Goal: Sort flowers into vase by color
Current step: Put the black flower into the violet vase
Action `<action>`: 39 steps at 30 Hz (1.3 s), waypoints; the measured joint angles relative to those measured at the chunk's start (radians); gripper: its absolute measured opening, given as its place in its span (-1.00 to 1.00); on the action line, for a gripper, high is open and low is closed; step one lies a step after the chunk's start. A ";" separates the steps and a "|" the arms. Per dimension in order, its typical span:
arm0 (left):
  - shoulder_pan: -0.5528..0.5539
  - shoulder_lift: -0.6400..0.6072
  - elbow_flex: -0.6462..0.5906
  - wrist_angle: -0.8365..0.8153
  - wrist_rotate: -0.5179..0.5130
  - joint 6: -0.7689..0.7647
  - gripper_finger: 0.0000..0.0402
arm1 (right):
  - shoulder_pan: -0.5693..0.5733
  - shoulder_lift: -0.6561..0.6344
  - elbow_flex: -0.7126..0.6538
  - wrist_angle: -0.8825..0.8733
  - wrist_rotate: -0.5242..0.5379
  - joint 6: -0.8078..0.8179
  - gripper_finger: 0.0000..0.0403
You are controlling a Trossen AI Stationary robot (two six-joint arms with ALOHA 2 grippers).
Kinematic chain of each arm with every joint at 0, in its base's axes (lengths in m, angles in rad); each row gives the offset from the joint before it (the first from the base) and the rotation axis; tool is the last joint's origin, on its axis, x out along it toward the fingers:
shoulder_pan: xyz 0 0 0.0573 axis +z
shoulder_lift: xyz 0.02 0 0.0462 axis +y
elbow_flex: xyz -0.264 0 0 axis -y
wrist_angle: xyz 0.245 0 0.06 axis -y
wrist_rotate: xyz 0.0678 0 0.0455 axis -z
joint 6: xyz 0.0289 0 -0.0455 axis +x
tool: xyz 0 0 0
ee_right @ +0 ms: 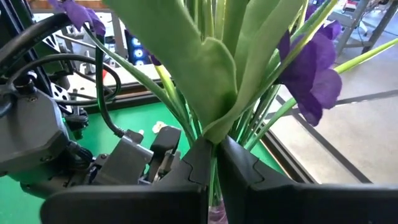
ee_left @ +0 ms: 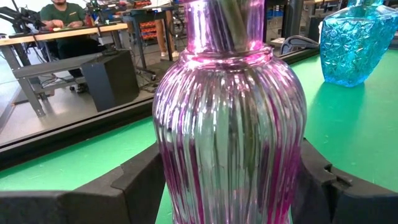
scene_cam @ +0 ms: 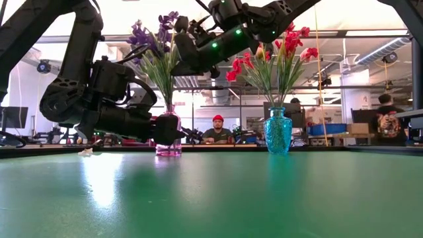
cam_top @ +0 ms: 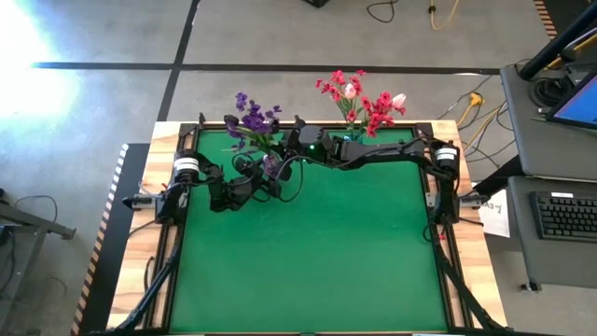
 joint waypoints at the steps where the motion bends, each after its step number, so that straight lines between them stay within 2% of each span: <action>1: 0.000 0.000 0.000 0.000 0.000 0.000 0.25 | 0.000 0.000 0.000 0.000 0.006 -0.001 -0.94; 39: -0.001 0.000 -0.002 -0.001 0.003 0.000 0.25 | -0.005 0.048 -0.001 0.027 0.008 0.001 -0.94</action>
